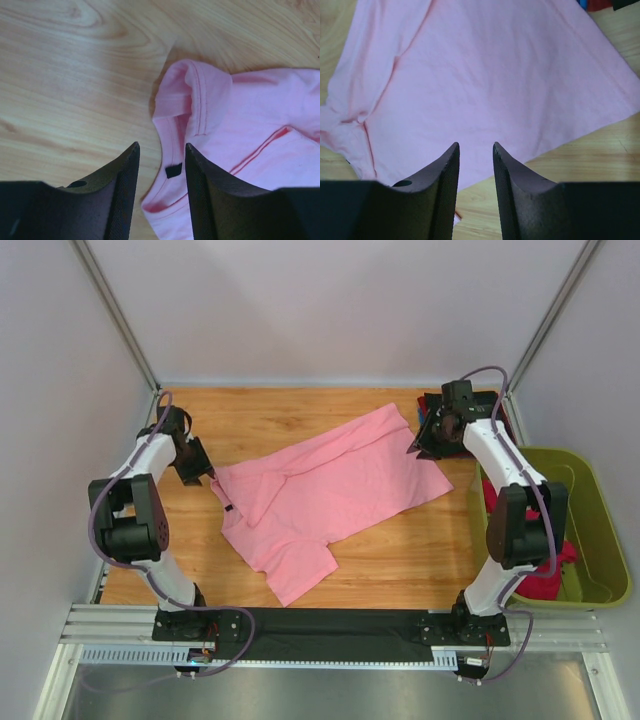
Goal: Fold and stack the t-shirts
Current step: Fold the tshirt
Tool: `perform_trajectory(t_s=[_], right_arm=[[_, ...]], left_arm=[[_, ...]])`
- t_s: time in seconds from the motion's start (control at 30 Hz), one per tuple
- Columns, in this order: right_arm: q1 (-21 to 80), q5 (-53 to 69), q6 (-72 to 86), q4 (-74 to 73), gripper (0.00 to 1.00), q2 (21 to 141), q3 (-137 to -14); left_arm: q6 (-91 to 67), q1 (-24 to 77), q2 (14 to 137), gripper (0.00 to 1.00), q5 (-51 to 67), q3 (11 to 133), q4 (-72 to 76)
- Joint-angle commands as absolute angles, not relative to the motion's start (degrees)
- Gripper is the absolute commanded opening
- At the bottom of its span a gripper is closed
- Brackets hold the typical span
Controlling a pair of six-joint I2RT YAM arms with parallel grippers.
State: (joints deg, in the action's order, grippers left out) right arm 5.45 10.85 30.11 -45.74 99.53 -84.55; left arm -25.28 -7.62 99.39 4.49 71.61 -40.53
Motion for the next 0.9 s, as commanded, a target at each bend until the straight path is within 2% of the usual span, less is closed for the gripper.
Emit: perform_trajectory(t_s=[0.0, 0.2, 0.43, 0.53, 0.67, 0.87], right_arm=[[6.4, 12.7, 28.5, -44.9, 0.34, 98.3, -79.8], [7.0, 14.2, 27.9, -43.0, 0.33, 98.6, -77.1], [7.1, 12.9, 27.2, -45.5, 0.33, 100.5, -80.4], [7.4, 12.0, 27.9, -45.5, 0.33, 99.1, -79.9], [8.1, 10.0, 29.3, -44.7, 0.33, 97.3, -75.9], [10.7, 5.5, 33.4, -39.6, 0.32, 96.8, -70.7]], left_arm=[[-23.1, -9.0, 100.8, 0.49, 8.1, 73.8, -34.8], [-23.4, -9.2, 107.5, 0.43, 6.8, 77.2, -37.6], [-26.1, -9.2, 110.5, 0.34, 7.3, 75.8, -37.0], [-26.0, -9.2, 111.9, 0.01, 4.1, 78.1, -40.3], [-26.1, -10.4, 112.9, 0.0, -3.0, 82.3, -43.6], [-24.8, -12.6, 122.9, 0.0, 6.5, 96.7, -42.6]])
